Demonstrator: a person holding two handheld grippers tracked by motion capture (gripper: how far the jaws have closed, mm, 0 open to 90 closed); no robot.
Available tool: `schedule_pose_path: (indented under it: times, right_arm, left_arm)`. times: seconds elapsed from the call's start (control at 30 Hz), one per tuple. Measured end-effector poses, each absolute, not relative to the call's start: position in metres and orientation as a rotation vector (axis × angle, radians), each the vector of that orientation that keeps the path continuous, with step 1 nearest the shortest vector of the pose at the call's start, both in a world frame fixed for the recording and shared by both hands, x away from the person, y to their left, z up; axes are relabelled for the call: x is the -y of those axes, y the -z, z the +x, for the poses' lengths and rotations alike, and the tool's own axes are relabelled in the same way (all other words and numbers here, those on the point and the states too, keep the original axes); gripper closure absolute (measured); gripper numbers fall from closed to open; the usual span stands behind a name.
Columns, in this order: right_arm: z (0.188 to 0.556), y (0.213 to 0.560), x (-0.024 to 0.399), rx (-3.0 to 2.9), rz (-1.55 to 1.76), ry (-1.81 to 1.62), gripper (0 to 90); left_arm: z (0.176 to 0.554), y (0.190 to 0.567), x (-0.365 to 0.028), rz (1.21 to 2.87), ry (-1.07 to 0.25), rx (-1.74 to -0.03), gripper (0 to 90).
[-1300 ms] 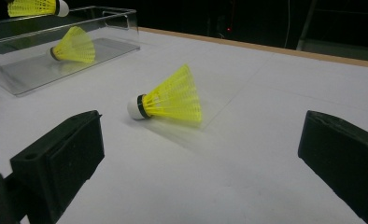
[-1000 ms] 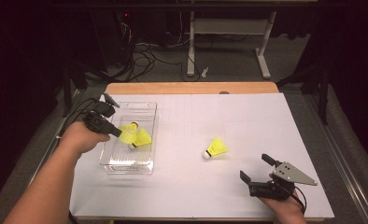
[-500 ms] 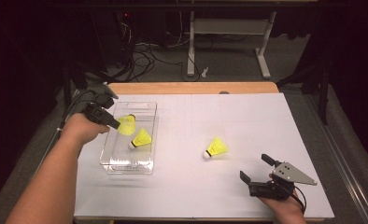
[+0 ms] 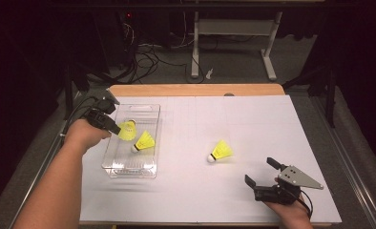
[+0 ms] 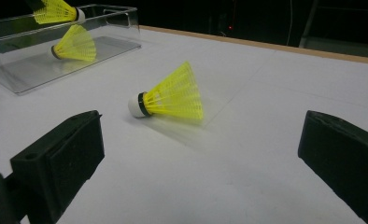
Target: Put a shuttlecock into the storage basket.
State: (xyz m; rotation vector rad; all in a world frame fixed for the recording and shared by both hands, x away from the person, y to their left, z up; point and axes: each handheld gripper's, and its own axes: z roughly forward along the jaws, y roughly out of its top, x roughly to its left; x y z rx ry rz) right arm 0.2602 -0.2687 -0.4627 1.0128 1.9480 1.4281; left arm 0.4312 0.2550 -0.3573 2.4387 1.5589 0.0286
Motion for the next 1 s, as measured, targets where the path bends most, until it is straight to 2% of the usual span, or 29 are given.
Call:
schedule_pose_path:
  times: [1.0]
  right_arm:
    - [0.260,0.464,0.267,-1.960,1.005,-1.423,1.2]
  left_arm:
    - [0.444,0.388,-0.254,2.427,-0.049,-1.649,89.4]
